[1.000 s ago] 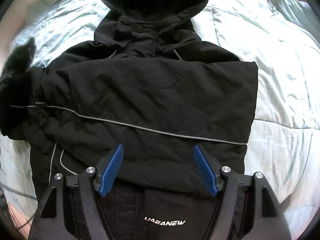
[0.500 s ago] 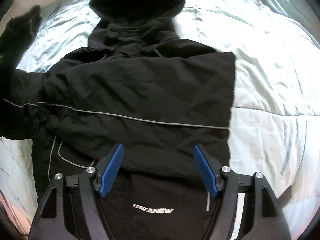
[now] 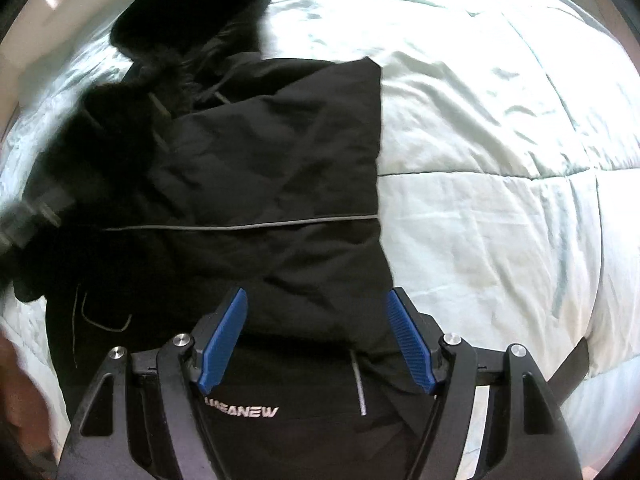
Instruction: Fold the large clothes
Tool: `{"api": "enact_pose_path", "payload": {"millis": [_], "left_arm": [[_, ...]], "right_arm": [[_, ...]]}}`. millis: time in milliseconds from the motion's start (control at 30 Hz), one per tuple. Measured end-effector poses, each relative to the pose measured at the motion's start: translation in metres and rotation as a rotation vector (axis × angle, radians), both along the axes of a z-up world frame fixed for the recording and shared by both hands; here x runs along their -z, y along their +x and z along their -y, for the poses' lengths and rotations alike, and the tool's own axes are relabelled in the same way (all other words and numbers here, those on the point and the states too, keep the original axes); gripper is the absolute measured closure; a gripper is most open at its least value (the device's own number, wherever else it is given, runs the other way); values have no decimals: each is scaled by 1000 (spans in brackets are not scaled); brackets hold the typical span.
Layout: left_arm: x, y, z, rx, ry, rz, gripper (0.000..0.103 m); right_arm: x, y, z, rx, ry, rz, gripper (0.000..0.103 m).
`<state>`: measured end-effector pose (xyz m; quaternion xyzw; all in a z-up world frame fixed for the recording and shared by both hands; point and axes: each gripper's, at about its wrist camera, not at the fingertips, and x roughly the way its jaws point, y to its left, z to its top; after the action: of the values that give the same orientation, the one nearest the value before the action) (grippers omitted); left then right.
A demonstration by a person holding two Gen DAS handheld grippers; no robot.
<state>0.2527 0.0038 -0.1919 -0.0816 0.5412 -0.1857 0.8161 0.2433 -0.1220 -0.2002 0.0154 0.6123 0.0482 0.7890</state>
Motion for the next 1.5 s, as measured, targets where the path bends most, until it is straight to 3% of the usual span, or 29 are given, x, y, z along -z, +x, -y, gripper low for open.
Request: {"api": "enact_pose_path", "payload": {"millis": [100,200,267,300,333,467,667,767,800,833,900,1000,1100,1167,1300,1400,1500], "left_arm": [[55,12,-7,4,-92,-175,69],[68,14,-30,-43,-268,-258,67],[55,10,-50,-43,-422,-265,44],[49,7,-57,-48,-450,-258,25],[40,3,-67,-63,-471,-235,22],[21,-6,-96,-90,-435,-197,22],[18,-17,-149,-193,-282,-172,22],[24,-20,-173,-241,-286,-186,22],[25,-22,-181,-253,-290,-188,22],[25,-24,-186,-271,-279,-183,22],[21,-27,-191,-290,-248,-166,22],[7,-33,-202,-293,-201,-112,22],[-1,-33,-210,-283,-175,-75,22],[7,-28,-210,-283,-147,-81,22],[56,-9,-201,-271,-68,-163,22],[78,-4,-195,-255,-28,-162,22],[85,1,-186,-215,57,-158,22]], "right_arm": [[1,6,1,-8,34,27,29],[0,13,-4,-28,81,43,29],[-4,18,-10,-46,133,58,29],[-6,20,-12,-53,168,61,29],[-8,22,-14,-56,206,63,29],[-5,29,-20,-45,334,35,22],[39,38,-36,9,411,-86,20],[62,47,-43,46,468,-144,20],[67,49,-46,49,498,-163,30],[69,52,-51,48,494,-178,55],[55,51,-56,25,446,-131,61],[5,45,-53,-21,329,35,64],[-41,40,-28,6,215,186,65],[-48,41,-13,14,163,212,65],[8,51,8,61,112,112,65],[67,59,14,87,102,23,64],[85,63,8,71,85,27,63]]}}
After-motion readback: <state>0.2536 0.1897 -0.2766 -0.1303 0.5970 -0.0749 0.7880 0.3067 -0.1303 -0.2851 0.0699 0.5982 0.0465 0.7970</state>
